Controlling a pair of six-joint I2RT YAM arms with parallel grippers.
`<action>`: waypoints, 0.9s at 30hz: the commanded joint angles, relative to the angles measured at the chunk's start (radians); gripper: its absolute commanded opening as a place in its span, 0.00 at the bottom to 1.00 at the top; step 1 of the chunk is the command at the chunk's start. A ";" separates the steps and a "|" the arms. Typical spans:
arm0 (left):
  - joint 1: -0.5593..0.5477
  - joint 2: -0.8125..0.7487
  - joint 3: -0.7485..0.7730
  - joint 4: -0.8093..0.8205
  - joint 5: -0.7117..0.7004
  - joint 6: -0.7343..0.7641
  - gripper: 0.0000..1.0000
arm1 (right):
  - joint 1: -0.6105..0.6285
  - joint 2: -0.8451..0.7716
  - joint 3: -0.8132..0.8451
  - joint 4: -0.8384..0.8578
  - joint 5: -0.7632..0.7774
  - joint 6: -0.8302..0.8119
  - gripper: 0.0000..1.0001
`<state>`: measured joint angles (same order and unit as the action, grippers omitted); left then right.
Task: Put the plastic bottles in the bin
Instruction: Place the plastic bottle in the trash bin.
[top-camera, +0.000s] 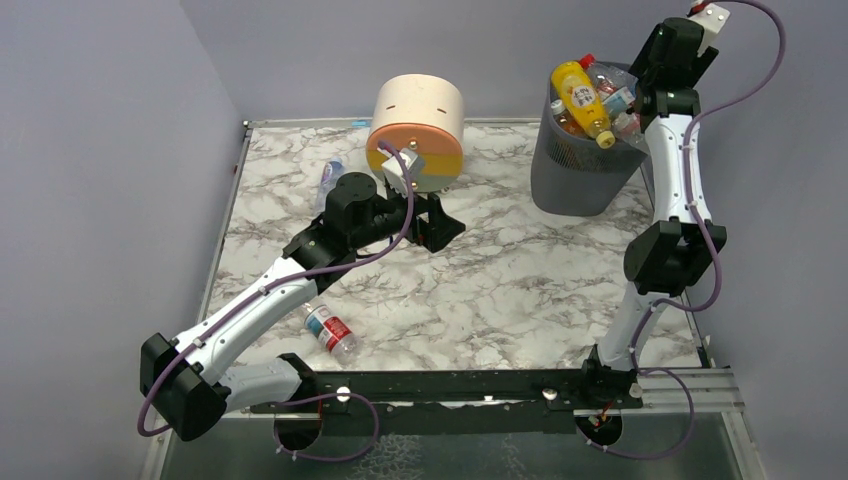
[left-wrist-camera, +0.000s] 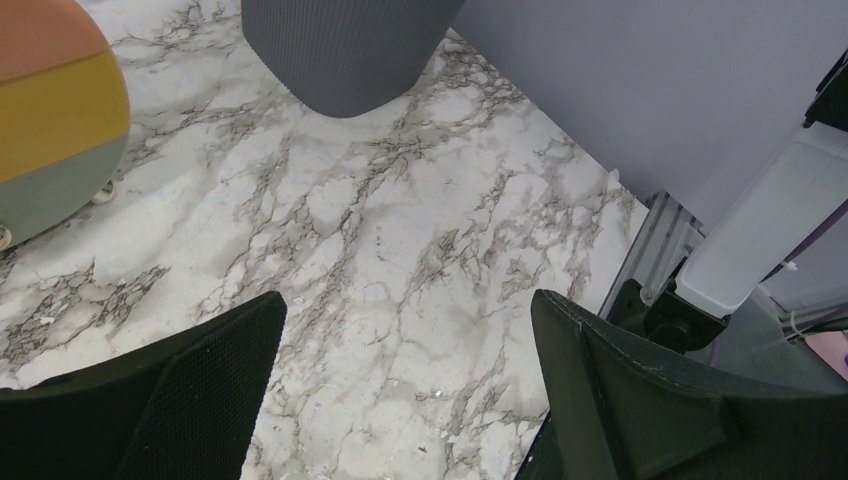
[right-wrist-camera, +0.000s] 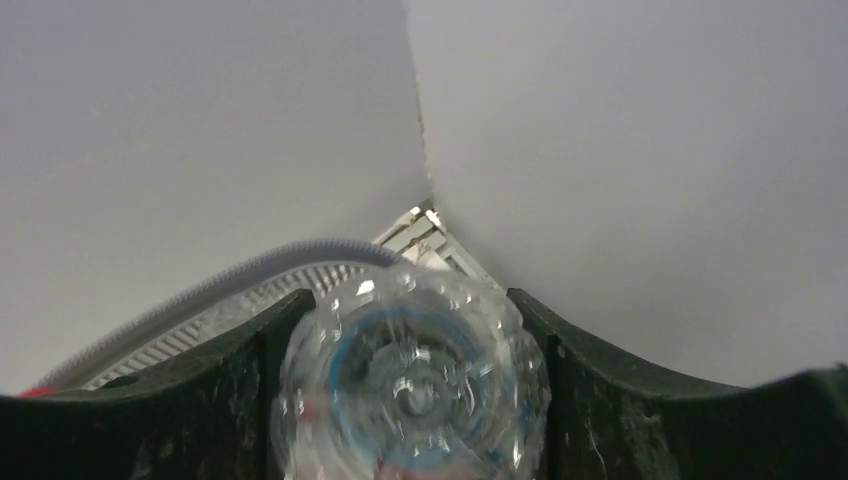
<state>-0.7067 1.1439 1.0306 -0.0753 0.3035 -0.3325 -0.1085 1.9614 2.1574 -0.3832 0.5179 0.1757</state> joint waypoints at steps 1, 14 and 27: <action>0.006 -0.001 0.002 0.024 0.022 -0.004 0.99 | 0.016 -0.047 0.033 -0.055 -0.078 0.014 0.78; 0.006 -0.001 0.035 -0.030 -0.015 0.005 0.99 | 0.012 -0.119 0.182 -0.138 -0.101 0.048 1.00; 0.052 0.024 0.149 -0.191 -0.145 0.023 0.99 | -0.002 -0.346 0.034 -0.167 -0.370 0.166 1.00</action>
<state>-0.6796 1.1519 1.1332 -0.2100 0.2214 -0.3164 -0.1066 1.6691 2.2375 -0.5179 0.3058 0.2966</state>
